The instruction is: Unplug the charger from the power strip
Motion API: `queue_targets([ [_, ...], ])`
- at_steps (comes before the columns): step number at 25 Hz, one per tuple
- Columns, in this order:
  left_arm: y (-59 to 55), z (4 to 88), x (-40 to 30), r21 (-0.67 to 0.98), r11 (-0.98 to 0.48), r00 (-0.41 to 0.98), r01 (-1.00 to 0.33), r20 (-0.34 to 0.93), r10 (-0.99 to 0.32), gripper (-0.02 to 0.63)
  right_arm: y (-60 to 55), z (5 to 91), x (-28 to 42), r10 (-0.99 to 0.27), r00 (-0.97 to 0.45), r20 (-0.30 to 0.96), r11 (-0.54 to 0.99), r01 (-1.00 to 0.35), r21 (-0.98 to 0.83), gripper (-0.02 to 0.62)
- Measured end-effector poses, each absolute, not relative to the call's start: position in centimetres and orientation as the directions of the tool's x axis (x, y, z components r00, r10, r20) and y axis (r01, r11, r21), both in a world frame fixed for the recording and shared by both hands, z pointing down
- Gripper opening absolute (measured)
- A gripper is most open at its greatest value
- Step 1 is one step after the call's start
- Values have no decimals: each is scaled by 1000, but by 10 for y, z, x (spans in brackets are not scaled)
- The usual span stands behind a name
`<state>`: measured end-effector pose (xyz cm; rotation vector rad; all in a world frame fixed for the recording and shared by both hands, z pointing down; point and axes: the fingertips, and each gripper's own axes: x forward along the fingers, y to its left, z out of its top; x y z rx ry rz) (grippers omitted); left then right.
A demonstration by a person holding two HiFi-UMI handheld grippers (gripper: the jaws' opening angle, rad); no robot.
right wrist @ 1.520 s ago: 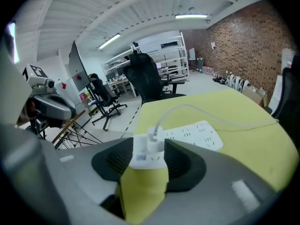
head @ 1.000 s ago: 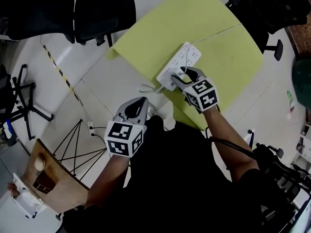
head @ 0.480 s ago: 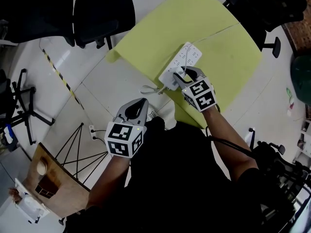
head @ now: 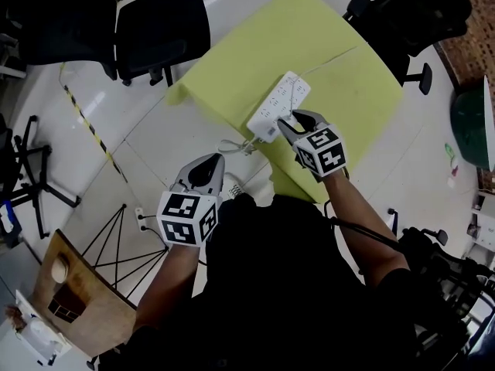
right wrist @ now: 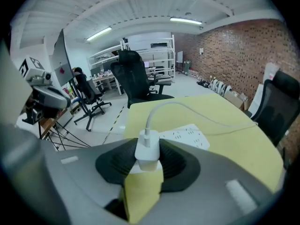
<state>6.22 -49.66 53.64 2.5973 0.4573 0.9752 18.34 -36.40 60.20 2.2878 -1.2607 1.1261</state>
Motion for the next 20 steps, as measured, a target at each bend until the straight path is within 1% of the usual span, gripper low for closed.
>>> queue_targets([
  [5,-477,524,63,410,-879,716,242,536,447,11,-340,585,166,-648,296,702,-651,-693,-310,138],
  [8,-465,515,62,402,-874,719,273,518,463,11,-325,572,153,-679,297,672,-662,-644,-384,138],
  [14,-436,510,63,370,-877,726,306,506,467,11,-294,546,135,-707,312,635,-638,-670,-381,138],
  [18,-408,503,54,370,-881,735,294,502,456,11,-264,536,137,-723,322,612,-632,-665,-397,138],
  [20,-399,500,49,359,-893,749,272,503,430,11,-250,533,142,-736,322,596,-623,-668,-408,138],
])
